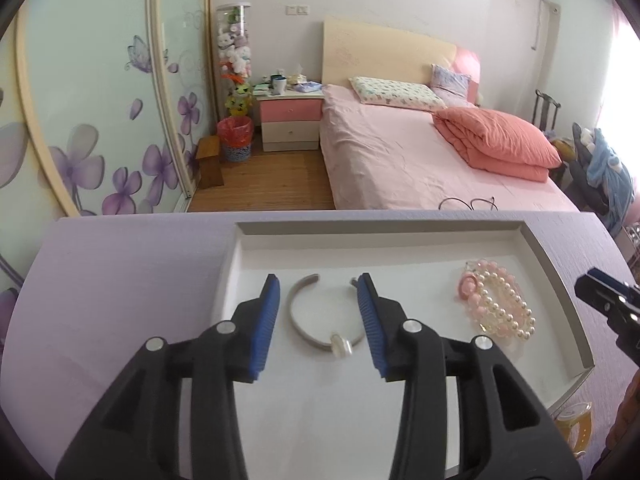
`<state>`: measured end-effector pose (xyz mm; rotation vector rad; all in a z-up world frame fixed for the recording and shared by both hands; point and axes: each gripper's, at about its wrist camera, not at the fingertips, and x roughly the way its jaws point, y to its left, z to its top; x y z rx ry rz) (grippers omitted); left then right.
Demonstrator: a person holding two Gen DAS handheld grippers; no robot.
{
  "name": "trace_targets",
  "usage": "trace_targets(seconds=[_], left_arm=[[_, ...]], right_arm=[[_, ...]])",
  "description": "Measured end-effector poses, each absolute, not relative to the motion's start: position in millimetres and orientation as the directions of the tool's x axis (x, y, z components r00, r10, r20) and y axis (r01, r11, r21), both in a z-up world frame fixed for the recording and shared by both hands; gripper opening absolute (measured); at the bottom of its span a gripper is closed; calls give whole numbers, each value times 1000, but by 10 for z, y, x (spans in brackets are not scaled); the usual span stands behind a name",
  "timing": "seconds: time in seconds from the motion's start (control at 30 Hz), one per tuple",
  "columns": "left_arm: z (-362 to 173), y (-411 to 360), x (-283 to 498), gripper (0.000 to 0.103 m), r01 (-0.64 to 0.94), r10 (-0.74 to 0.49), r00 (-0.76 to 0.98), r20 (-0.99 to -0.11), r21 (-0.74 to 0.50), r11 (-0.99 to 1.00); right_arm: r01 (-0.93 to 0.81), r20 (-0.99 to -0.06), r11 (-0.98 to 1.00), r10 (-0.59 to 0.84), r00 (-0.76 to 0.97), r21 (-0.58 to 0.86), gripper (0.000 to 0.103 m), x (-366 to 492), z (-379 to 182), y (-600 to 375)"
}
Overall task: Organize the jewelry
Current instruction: 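Withdraw both tools and grasp the yellow watch with the right tool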
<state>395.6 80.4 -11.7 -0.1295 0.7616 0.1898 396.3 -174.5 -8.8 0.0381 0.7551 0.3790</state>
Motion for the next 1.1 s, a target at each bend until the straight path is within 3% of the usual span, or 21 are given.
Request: trace_targets(seconds=[0.3, 0.4, 0.83, 1.1], left_arm=[[38, 1040, 3507, 52, -266, 173, 720, -672, -38, 963], [89, 1104, 3254, 54, -276, 182, 729, -660, -40, 960], [53, 982, 2095, 70, -252, 164, 757, -633, -50, 966], [-140, 685, 1649, 87, -209, 113, 752, -649, -72, 975]], right_arm=[[-323, -637, 926, 370, 676, 196, 38, 3690, 4, -1886], [-328, -618, 923, 381, 688, 204, 44, 3494, 59, -1935], [-330, -595, 930, 357, 720, 160, 50, 2654, -53, -2138], [-301, -633, 947, 303, 712, 115, 68, 2432, -315, -2225]])
